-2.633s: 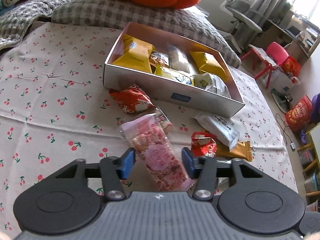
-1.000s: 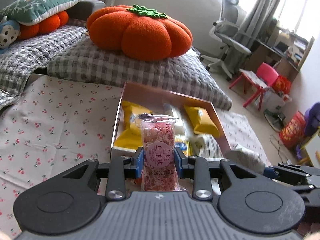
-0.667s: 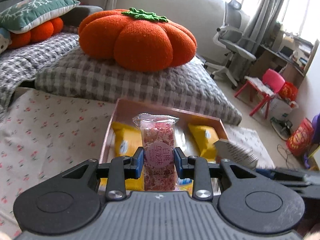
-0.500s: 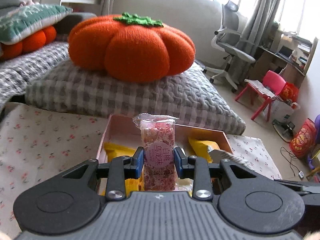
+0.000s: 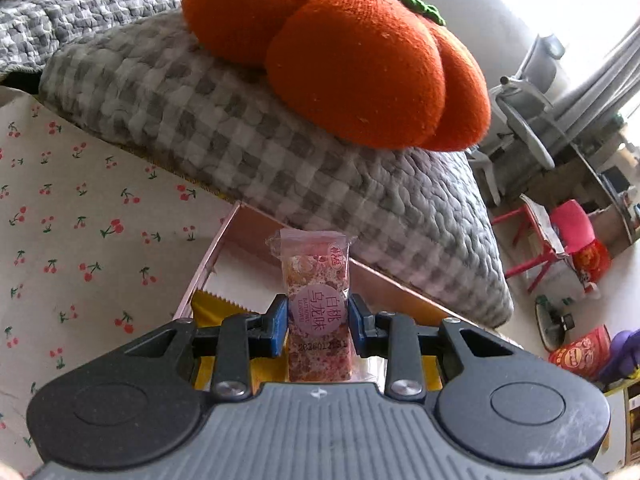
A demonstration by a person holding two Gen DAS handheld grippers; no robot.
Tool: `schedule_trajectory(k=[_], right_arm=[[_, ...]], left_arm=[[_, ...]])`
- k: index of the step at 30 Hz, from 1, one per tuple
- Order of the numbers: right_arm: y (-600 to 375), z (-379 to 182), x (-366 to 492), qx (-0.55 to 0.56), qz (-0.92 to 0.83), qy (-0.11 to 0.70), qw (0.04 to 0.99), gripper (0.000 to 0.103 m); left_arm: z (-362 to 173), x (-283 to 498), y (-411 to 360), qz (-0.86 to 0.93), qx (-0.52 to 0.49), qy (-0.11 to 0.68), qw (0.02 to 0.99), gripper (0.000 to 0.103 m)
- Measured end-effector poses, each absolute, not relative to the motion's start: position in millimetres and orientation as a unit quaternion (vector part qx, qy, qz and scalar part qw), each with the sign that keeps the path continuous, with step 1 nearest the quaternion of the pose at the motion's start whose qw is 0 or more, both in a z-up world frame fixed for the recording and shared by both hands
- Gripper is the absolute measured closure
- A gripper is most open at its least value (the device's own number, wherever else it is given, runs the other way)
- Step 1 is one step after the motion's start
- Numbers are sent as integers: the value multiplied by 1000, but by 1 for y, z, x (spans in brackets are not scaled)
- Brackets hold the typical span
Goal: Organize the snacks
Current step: 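Carry both packets into the pink box and open both tools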
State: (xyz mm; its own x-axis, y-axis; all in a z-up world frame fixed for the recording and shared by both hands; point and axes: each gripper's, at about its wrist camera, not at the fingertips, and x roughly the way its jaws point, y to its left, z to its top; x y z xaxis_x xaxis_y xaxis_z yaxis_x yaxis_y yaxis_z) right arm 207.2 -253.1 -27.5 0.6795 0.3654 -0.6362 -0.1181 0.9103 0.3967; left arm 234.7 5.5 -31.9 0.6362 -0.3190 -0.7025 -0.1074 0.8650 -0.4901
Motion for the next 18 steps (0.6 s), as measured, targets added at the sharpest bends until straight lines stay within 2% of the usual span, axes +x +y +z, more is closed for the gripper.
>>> schedule_trajectory(k=[8,10,13,17,18], right_arm=[[-245,-30,210,153,134,379,903,57],[-247,-30,209,156,135,375,904,52],[-249,-28,207,163,141,372,903,37],[-250,-21,204,166,143,371,902,33],[-250,-19,203,170,145,371,901,30]], left_arm=[[-33,237,2,-71,-248,404,877,74],[-33,235,3,-89,-248,399,878,59],[-30,232,1,-89,-220,397,887,50],[-28,227,-1,-93,-206,403,887,44],[-26,224,-1,-95,-202,403,887,41]])
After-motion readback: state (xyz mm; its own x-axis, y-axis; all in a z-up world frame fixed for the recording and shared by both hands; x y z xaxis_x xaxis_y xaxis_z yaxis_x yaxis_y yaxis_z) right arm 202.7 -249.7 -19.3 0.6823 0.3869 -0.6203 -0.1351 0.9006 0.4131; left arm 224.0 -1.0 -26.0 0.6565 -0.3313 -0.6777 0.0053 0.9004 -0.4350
